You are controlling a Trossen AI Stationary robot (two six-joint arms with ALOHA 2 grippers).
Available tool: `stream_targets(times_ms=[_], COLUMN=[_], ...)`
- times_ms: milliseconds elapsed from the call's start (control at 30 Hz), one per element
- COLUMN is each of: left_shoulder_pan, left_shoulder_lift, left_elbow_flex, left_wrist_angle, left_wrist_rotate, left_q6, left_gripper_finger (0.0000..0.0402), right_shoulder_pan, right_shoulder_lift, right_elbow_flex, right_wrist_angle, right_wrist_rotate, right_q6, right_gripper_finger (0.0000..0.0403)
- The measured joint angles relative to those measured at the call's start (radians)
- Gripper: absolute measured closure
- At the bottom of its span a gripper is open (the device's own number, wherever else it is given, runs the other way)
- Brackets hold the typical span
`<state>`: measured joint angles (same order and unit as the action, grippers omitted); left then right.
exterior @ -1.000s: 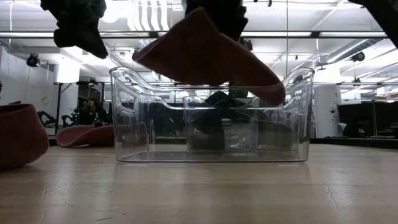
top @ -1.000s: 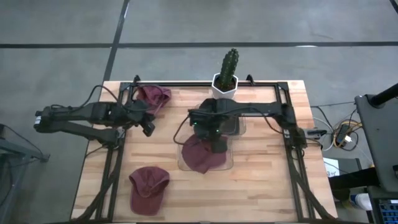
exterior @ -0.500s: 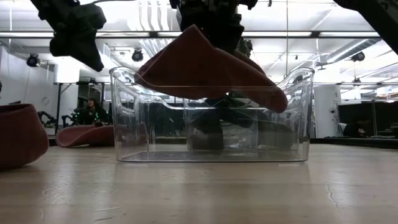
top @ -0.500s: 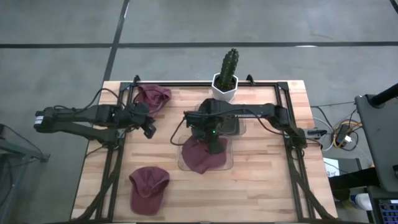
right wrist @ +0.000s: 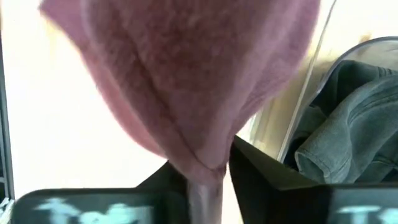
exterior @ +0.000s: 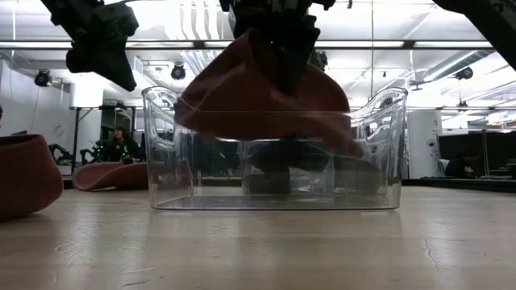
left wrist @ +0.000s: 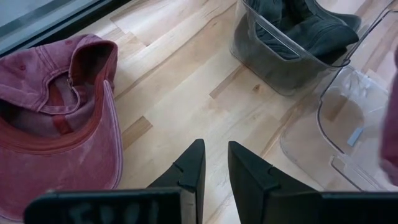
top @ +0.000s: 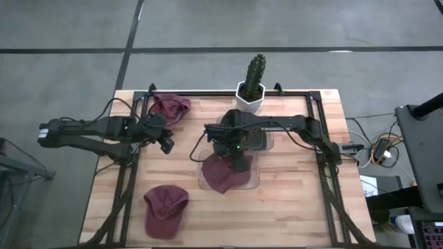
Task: Pick & Place hat
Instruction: Put the right red cap into the bottom transparent bin, then put the bottom red cap into the bottom transparent bin
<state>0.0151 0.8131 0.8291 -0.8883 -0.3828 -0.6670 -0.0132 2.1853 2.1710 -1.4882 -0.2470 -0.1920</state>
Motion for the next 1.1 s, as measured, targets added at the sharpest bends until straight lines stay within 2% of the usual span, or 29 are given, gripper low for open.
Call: stream_targets(times_ms=[333,433,633,767,867,967,1100], left_shoulder_pan=[0.000,0.000,0.000,-0.002,-0.021,-0.059,-0.150], left_shoulder_lift=[0.000,0.000,0.000,-0.003,-0.004,-0.006,-0.015], left_elbow_flex=[0.000,0.000,0.000,0.000,0.001,0.001,0.001], left_wrist_angle=[0.000,0.000,0.000,-0.007,-0.028,-0.042,-0.051], left_wrist_rotate=[0.000,0.000,0.018,0.160,0.361,0.530,0.552], left_q6=[0.001,0.001,0.007,0.013,-0.041,-0.169,-0.372], left_gripper_finger=[0.0339,0.0339,0.0339,0.0339,0.0339,0.0339,0.0339], right_shoulder_pan=[0.000,0.000,-0.001,0.000,0.003,0.013,0.021], right_shoulder_lift=[-0.001,-0.002,-0.006,-0.010,-0.037,-0.084,-0.161], right_elbow_flex=[-0.002,-0.002,0.032,0.067,0.069,0.046,0.016], right_wrist_angle=[0.000,0.000,-0.002,-0.062,-0.082,-0.087,-0.082], right_wrist_rotate=[0.024,0.069,0.089,0.089,0.089,0.090,0.090], right_q6=[-0.010,-0.014,-0.009,0.017,0.054,0.074,0.084], right_gripper_finger=[0.0255,0.0247,0.0252,0.0262,0.0270,0.0276,0.0283])
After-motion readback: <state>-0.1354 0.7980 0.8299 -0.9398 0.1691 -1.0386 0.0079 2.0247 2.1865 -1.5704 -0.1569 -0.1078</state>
